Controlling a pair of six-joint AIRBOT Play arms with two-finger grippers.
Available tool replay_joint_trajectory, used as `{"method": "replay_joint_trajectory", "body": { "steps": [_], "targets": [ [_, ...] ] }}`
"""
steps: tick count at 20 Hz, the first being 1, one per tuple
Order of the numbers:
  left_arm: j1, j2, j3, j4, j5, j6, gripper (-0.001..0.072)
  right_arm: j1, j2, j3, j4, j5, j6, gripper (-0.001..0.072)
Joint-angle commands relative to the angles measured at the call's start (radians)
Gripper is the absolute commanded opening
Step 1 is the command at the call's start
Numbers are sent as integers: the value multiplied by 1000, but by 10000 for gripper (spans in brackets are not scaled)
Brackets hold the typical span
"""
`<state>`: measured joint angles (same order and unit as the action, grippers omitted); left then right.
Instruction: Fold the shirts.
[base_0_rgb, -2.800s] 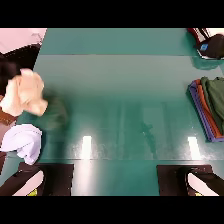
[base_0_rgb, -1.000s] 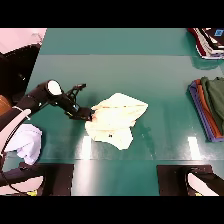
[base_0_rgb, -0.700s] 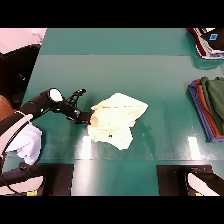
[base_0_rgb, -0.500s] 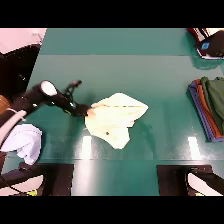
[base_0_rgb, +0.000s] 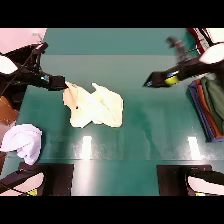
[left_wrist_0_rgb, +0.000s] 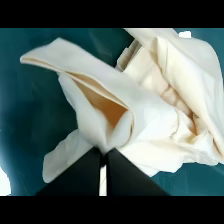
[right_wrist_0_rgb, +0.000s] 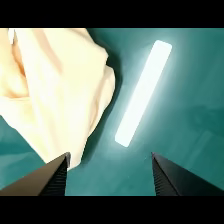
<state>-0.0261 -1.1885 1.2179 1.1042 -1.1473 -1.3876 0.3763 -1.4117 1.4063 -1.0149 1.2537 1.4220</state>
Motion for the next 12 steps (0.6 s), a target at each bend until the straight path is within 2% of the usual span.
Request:
{"method": "replay_joint_trajectory", "body": {
  "steps": [1, 5, 9, 10, 12],
  "targets": [
    [13, 7, 13, 15, -17, 0, 23, 161, -178, -16, 4, -183, -45, 582],
    [13, 7, 13, 15, -21, 0, 23, 254, -394, 169, 4, -188, -47, 582],
    [13, 7, 13, 15, -22, 0, 23, 264, -547, 338, 4, -109, -42, 574],
    [13, 7, 13, 15, -21, 0, 23, 264, -574, 376, 3, -83, -42, 501],
    [13, 7, 13, 15, -23, 0, 23, 264, -604, 441, 0, -56, -43, 27]
  ]
}}
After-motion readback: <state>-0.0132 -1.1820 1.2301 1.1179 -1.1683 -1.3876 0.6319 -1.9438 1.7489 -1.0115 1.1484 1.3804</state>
